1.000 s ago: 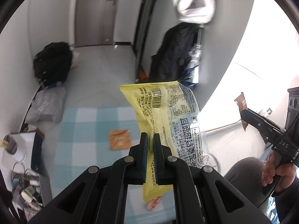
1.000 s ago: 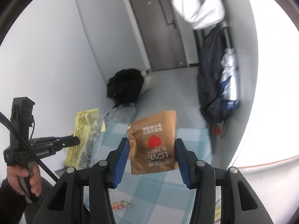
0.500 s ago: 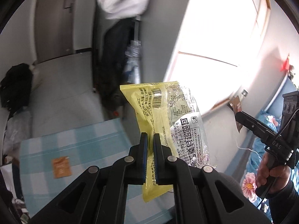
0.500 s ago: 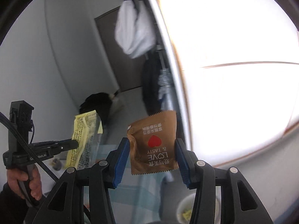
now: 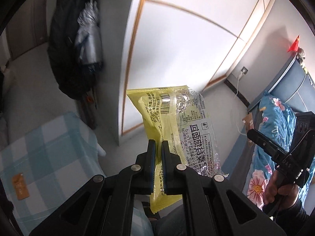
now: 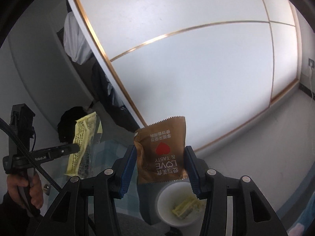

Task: Collect trash
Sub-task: 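Carry the yellow wrapper with the left tool while the right tool carries the sachet to the bin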

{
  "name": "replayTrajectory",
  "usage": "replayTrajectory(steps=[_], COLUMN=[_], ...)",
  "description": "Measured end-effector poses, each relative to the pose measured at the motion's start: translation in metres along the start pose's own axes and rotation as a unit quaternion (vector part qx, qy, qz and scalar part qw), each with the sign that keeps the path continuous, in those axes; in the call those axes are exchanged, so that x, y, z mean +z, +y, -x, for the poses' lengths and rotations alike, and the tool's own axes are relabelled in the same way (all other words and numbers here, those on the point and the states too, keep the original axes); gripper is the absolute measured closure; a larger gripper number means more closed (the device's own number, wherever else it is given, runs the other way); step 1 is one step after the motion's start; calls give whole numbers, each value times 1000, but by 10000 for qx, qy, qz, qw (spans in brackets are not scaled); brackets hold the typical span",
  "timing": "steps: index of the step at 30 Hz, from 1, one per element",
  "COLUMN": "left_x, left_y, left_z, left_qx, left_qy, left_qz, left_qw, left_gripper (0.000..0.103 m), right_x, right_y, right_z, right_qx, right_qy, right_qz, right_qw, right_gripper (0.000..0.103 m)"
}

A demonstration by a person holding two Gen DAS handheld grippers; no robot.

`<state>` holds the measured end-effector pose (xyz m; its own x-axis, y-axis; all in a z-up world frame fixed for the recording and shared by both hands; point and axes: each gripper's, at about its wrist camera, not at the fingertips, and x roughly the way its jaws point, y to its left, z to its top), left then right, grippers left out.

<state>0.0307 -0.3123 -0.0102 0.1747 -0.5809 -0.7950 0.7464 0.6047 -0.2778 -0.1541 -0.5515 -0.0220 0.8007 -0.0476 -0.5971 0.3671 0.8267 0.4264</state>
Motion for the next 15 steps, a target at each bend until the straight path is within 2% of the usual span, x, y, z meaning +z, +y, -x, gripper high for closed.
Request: replayTrajectory(steps=[7,15], left_x=[2,-7], left_y=[-6,-10], left_z=[-68,-140], left_qx=[17,351], left_qy=[748,1706], left_qz=[-89,-419], left_qw=[9972,9838], left_gripper=[101,101], right_x=[-34,-77], right_y=[-43,-79], right_z=[-46,-98], right_qx=[-158,-133], right_qy=[535,1293], right_qz=[-526,-1125], right_qw=[9971,9851], right_gripper=[55,55])
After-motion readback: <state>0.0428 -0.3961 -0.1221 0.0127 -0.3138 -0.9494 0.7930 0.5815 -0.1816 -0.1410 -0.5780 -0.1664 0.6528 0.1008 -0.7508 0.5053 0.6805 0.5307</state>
